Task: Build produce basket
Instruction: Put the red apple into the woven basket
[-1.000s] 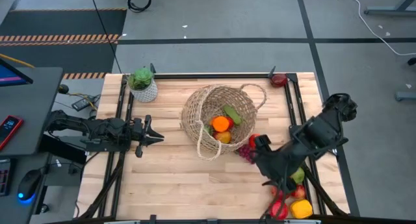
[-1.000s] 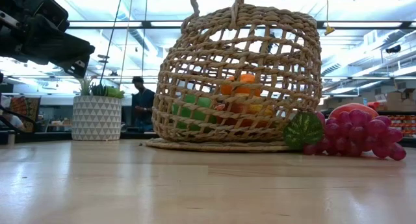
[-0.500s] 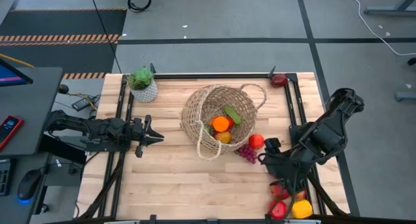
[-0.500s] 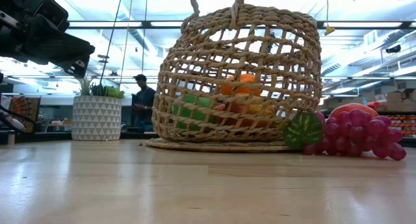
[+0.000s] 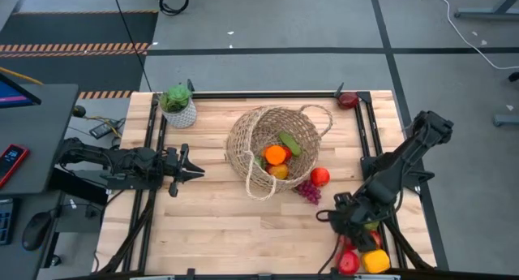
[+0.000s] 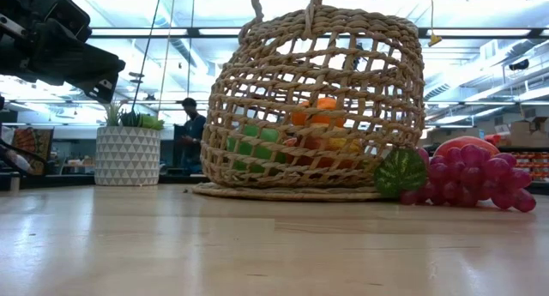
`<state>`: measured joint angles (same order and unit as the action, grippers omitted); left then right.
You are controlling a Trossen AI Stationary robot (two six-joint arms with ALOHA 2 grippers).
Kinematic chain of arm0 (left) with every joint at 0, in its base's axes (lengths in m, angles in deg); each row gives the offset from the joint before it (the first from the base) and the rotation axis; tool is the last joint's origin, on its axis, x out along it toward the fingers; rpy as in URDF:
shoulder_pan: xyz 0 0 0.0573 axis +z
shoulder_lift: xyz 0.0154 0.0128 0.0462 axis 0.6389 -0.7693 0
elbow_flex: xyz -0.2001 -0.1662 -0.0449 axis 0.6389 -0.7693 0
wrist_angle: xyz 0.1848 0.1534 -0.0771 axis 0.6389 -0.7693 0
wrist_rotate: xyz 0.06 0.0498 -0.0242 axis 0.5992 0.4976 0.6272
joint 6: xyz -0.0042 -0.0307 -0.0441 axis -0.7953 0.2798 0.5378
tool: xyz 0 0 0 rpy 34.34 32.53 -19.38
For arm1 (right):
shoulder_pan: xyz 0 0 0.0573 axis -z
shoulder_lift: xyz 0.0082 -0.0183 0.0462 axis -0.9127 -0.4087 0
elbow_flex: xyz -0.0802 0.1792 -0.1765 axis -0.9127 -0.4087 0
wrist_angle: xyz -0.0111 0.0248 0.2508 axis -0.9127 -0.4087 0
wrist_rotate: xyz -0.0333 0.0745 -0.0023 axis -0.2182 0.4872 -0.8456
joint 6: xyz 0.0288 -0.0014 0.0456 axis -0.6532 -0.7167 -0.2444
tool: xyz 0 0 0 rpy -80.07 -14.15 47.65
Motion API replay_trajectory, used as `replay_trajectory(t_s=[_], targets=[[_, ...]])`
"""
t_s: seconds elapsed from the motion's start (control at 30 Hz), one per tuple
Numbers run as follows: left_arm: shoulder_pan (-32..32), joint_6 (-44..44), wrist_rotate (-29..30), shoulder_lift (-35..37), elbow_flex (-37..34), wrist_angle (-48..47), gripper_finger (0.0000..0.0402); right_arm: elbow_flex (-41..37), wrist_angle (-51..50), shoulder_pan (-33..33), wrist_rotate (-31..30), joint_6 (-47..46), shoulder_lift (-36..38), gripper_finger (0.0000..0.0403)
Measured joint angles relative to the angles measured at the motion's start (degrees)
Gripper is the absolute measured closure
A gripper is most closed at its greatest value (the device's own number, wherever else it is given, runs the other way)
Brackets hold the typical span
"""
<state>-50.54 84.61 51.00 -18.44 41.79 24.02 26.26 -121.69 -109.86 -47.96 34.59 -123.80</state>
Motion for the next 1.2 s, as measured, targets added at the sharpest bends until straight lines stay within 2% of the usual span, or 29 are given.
replay_trajectory(t_s=[0.17, 0.37, 0.67, 0.97, 1.2], targets=[[0.0, 0.0, 0.0, 0.0, 0.0, 0.0, 0.0345, 0.5, 2.9, -4.5, 1.0, 2.5, -2.8, 0.0054], [0.0, 0.0, 0.0, 0.0, 0.0, 0.0, 0.0343, 2.0, 11.1, -10.8, -3.9, 12.3, -7.4, 0.0054], [0.0, 0.0, 0.0, 0.0, 0.0, 0.0, 0.0340, 2.1, 19.1, -15.7, -12.7, 19.8, -10.4, 0.0049], [0.0, 0.0, 0.0, 0.0, 0.0, 0.0, 0.0340, 2.0, 20.0, -17.5, -12.3, 28.5, -13.6, 0.0007], [0.0, 0.0, 0.0, 0.0, 0.0, 0.1, 0.0342, 2.0, 20.4, -17.4, -12.3, 33.2, -16.6, 0.0004]])
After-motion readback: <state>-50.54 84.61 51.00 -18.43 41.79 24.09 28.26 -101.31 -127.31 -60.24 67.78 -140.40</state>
